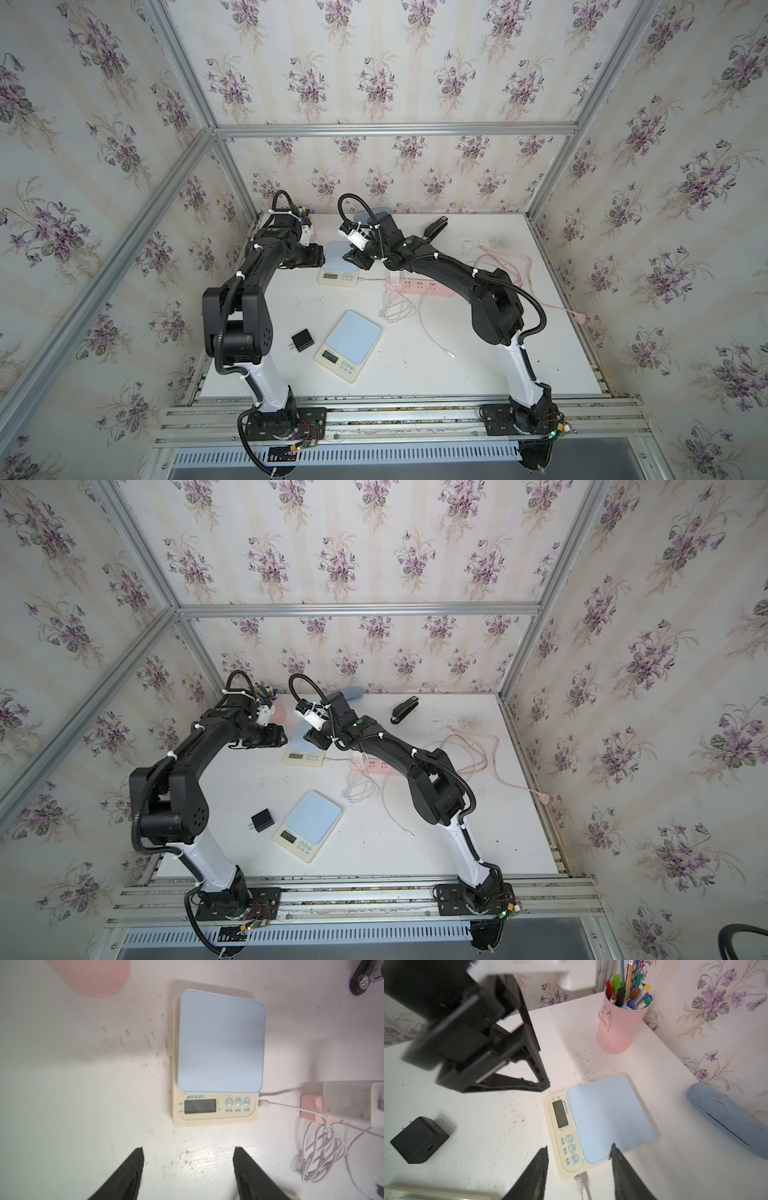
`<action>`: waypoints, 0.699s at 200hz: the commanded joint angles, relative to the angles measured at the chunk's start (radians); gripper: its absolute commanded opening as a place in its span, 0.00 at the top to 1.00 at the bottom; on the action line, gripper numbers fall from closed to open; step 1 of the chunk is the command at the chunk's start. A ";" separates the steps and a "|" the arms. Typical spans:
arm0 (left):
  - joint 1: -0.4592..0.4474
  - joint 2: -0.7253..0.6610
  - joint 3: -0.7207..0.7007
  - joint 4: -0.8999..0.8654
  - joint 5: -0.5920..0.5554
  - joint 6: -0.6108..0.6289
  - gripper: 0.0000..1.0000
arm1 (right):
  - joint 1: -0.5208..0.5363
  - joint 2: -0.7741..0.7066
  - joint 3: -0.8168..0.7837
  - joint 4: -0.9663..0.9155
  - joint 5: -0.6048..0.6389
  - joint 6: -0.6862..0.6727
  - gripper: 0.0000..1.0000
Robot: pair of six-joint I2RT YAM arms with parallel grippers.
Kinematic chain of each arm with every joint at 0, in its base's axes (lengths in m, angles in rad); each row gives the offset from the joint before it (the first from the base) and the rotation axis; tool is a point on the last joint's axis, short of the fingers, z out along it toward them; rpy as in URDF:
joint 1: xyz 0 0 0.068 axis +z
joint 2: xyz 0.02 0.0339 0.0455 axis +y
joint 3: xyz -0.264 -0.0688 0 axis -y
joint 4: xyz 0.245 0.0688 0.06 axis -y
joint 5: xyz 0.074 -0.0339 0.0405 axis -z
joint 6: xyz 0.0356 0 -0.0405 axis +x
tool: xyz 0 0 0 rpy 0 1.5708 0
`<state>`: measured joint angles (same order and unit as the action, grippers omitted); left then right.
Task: Charge the electronic scale
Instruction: Insert the charging cable into the electronic scale, then pick up the plug from the center of the board.
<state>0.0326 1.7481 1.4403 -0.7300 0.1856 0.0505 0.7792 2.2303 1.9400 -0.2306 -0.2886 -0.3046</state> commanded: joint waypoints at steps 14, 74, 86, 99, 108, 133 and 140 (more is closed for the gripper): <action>-0.002 -0.172 -0.105 -0.079 -0.086 0.092 0.29 | 0.000 -0.021 -0.006 -0.013 -0.014 0.039 0.51; -0.090 -0.463 -0.429 -0.124 -0.197 0.465 0.27 | 0.005 -0.272 -0.258 0.155 0.041 0.271 0.50; -0.134 -0.489 -0.482 -0.129 -0.226 0.519 0.25 | 0.005 -0.334 -0.336 0.178 0.062 0.333 0.51; -0.158 -0.485 -0.510 -0.146 -0.278 0.519 0.25 | 0.005 -0.408 -0.432 0.216 0.074 0.383 0.50; -0.171 -0.486 -0.529 -0.149 -0.295 0.518 0.25 | 0.003 -0.459 -0.495 0.238 0.086 0.411 0.50; -0.185 -0.502 -0.579 -0.146 -0.308 0.521 0.25 | -0.010 -0.562 -0.607 0.252 0.108 0.485 0.49; -0.187 -0.503 -0.596 -0.146 -0.313 0.534 0.24 | -0.014 -0.579 -0.624 0.249 0.101 0.500 0.49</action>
<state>-0.1471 1.2503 0.8806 -0.8558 -0.0784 0.5247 0.7769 1.7111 1.3693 -0.0402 -0.2146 0.0799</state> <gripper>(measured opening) 0.751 0.513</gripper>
